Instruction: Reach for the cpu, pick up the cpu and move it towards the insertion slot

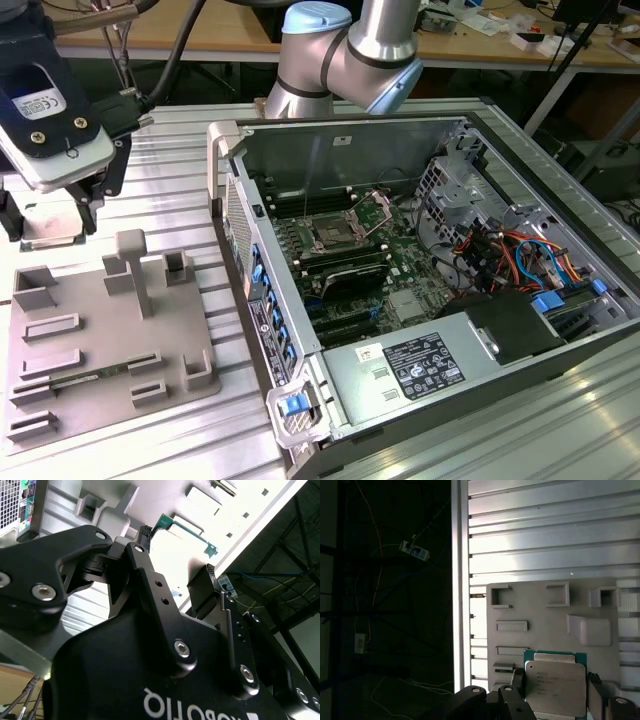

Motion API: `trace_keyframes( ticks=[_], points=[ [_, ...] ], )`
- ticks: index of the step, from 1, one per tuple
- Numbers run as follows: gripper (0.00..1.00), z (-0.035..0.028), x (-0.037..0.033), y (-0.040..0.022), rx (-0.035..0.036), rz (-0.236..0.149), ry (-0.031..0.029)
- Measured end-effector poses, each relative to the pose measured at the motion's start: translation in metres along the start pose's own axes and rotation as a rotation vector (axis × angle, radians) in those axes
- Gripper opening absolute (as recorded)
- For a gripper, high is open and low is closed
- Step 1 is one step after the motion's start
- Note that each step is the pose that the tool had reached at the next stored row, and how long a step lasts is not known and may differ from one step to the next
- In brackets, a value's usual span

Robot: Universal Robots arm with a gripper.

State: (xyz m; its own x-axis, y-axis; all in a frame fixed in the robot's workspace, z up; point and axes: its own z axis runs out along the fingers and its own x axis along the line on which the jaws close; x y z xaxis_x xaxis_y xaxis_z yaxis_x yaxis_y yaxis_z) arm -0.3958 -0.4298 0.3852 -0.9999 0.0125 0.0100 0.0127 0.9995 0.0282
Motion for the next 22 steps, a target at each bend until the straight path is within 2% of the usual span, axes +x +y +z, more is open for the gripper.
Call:
trace_keyframes(
  ticks=[11,19,22],
  points=[
    [0.55,-0.0062,-0.0023,0.0002,-0.0002,0.000,-0.0002],
    [0.55,-0.0063,-0.0116,0.0003,-0.0002,0.000,0.0009],
    [0.55,-0.0063,-0.0179,0.0004,-0.0002,0.000,0.0015]
  ],
)
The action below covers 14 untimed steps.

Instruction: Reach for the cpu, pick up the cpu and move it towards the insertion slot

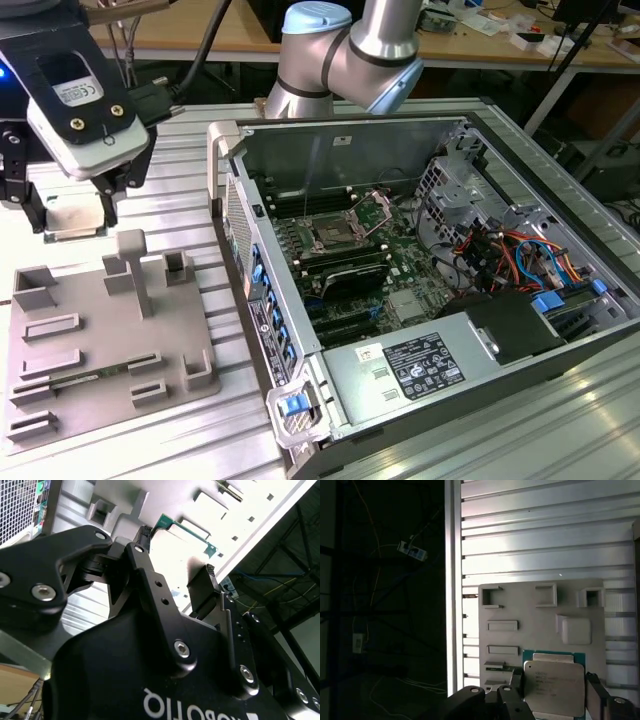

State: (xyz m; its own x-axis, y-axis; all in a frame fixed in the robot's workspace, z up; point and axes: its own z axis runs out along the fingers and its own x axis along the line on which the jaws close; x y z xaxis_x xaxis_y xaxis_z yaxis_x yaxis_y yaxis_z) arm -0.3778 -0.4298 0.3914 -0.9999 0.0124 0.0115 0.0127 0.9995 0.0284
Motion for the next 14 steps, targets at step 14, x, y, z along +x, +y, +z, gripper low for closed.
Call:
trace_keyframes(
  ticks=[14],
  points=[
    [0.55,-0.0002,-0.0180,0.0002,0.0001,0.000,0.0003]
  ],
)
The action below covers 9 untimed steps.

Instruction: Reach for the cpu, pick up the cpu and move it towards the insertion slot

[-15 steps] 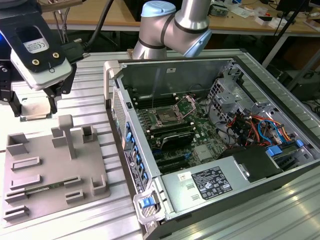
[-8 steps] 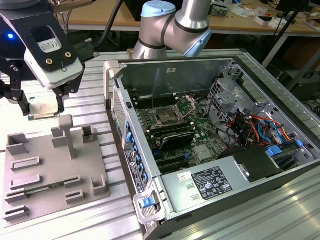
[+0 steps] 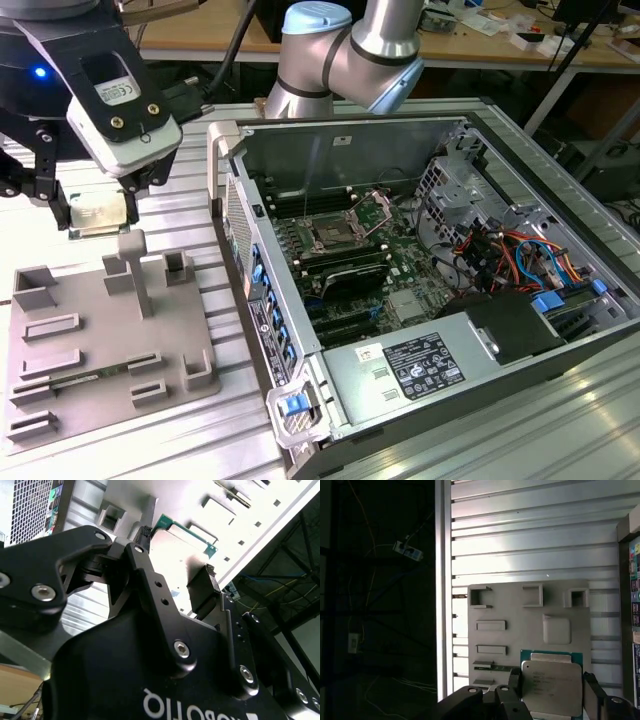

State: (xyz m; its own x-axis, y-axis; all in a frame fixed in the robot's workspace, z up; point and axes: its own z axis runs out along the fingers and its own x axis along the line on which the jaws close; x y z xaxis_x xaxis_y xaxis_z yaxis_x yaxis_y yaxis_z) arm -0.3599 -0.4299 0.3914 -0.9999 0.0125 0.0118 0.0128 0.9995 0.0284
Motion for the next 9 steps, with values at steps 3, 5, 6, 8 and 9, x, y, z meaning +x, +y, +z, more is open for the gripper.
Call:
trace_keyframes(
  ticks=[3,5,6,8,9],
  points=[
    [0.55,0.0000,-0.0040,0.0001,-0.0001,0.000,-0.0001],
    [0.55,-0.0001,-0.0056,0.0001,0.0000,0.000,0.0000],
    [0.55,0.0000,-0.0064,0.0001,0.0000,0.000,0.0000],
    [0.55,-0.0001,-0.0089,0.0001,-0.0001,0.000,0.0000],
    [0.55,-0.0002,-0.0116,0.0002,0.0001,0.000,0.0000]
  ],
)
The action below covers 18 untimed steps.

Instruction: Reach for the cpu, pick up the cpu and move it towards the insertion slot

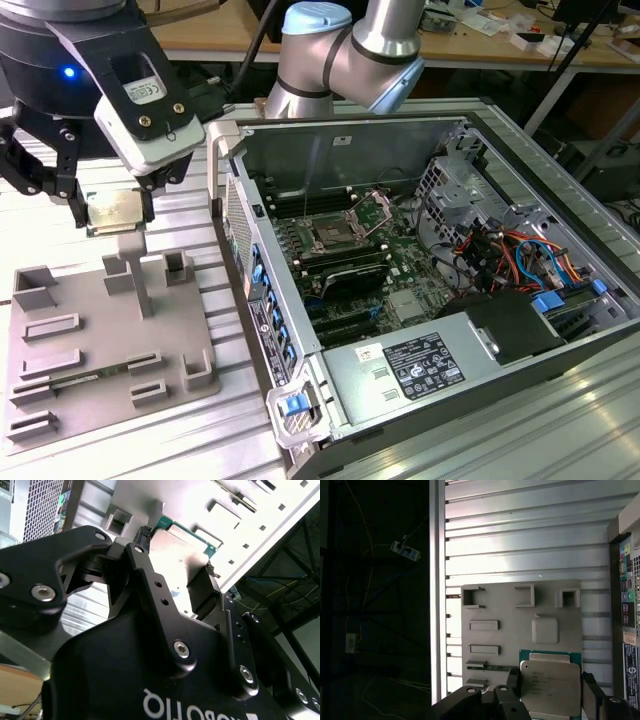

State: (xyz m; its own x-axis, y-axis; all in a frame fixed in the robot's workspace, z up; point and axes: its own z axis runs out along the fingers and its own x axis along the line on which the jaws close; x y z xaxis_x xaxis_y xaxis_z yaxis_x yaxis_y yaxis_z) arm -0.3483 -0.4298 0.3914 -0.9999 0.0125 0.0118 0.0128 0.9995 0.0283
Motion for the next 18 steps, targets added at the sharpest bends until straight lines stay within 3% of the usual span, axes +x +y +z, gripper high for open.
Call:
trace_keyframes(
  ticks=[8,12,18],
  points=[
    [0.55,-0.0001,-0.0112,0.0001,-0.0001,0.000,0.0000],
    [0.55,-0.0002,-0.0212,0.0003,-0.0001,0.000,0.0002],
    [0.55,-0.0003,-0.0284,0.0004,-0.0001,0.000,0.0002]
  ],
)
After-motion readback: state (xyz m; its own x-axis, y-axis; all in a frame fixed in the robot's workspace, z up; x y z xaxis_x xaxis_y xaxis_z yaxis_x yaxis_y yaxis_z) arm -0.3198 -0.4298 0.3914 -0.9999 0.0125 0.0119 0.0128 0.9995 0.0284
